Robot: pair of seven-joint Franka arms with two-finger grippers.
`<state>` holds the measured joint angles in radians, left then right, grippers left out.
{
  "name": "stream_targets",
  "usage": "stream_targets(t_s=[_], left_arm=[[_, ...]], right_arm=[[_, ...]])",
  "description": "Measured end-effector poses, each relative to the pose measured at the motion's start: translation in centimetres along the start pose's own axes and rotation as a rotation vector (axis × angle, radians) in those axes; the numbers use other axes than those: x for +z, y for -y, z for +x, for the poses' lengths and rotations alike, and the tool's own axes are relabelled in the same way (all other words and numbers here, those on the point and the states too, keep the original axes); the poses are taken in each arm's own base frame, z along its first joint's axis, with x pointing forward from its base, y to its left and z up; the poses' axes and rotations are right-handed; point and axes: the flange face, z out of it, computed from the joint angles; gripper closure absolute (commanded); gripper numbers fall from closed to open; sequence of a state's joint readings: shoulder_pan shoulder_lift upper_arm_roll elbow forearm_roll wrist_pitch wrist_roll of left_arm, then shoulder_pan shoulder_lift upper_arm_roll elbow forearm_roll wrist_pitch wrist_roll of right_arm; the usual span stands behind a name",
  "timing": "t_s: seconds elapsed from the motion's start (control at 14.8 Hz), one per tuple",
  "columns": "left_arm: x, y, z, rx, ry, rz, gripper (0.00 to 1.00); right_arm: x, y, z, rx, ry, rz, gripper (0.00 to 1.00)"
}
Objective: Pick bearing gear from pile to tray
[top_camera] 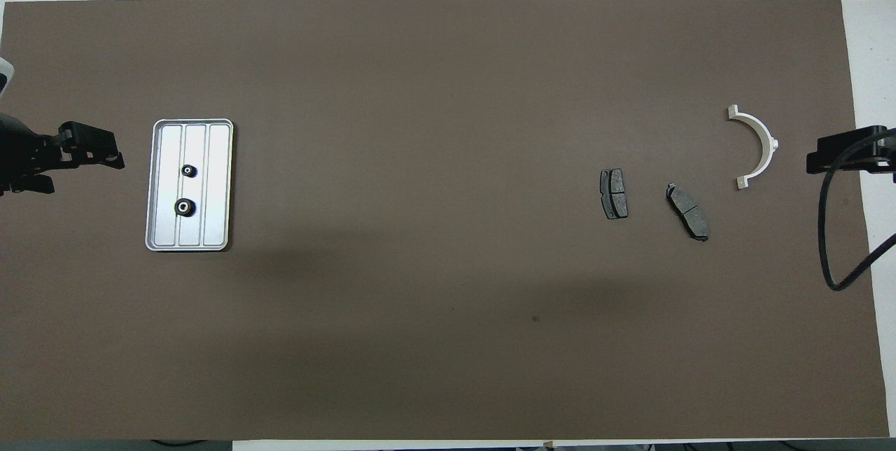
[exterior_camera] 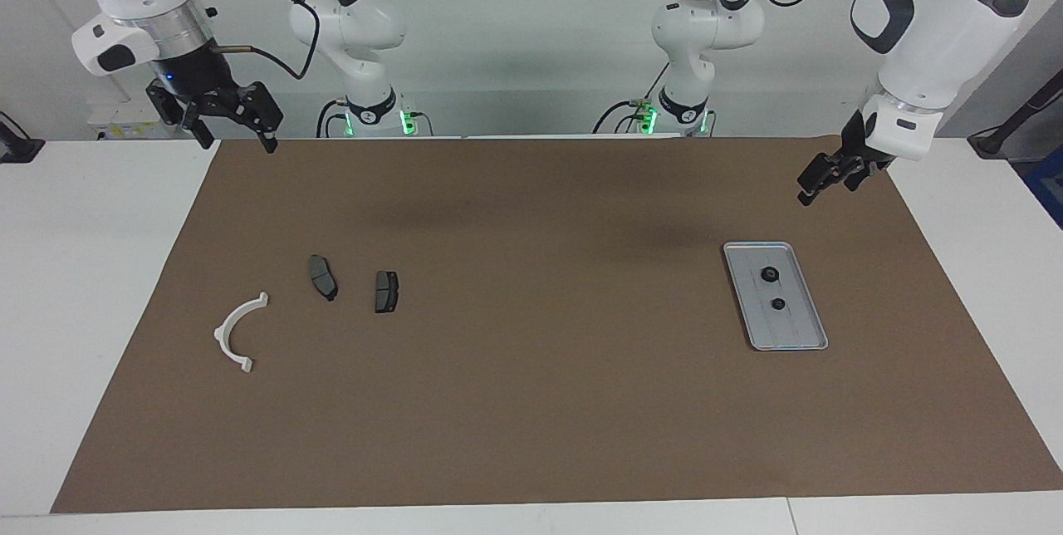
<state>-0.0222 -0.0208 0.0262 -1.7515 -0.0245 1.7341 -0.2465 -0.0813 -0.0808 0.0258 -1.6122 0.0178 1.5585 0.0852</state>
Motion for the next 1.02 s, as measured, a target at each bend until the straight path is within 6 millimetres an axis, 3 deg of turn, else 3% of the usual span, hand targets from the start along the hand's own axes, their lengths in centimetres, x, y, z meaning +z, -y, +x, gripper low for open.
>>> stream_targets(t_s=[0.34, 1.02], left_arm=[[-1.4, -0.2, 0.1, 0.004, -0.026, -0.007, 0.0], [-1.8, -0.1, 0.1, 0.004, -0.034, -0.008, 0.0]], right_arm=[[0.0, -0.1, 0.0, 0.002, 0.0, 0.0, 0.0], [0.0, -0.1, 0.0, -0.007, 0.0, 0.0, 0.0]])
